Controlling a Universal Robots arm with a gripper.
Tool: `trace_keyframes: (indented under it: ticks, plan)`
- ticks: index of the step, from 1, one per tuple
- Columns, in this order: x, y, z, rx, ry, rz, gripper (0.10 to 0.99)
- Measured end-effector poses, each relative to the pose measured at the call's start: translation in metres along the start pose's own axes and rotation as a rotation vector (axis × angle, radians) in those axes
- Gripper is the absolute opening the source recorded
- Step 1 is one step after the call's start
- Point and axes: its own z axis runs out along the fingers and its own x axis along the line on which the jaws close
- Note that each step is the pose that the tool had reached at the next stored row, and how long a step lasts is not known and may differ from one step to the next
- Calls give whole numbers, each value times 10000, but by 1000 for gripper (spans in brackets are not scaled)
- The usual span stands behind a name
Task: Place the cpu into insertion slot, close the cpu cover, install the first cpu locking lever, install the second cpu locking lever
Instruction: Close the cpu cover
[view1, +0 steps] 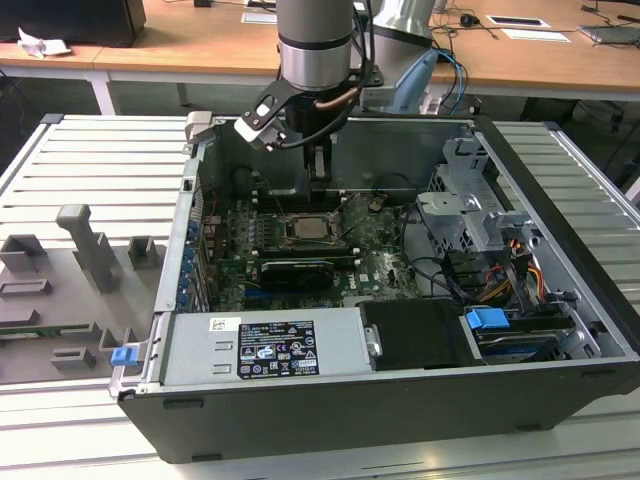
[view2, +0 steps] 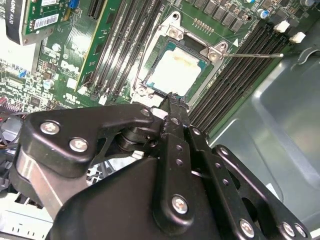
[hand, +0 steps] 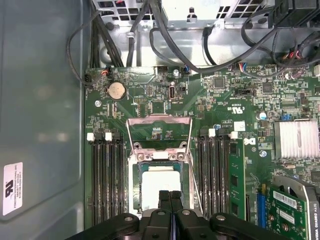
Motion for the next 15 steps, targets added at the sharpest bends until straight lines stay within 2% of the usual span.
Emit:
trace_keyframes:
  ticks: [5,9,15]
  plan:
    - [-4,31,-1,26,-5,0,106]
    - [-2,147,10,121,-5,2,106]
    - [-1,249,18,144,-6,7,106]
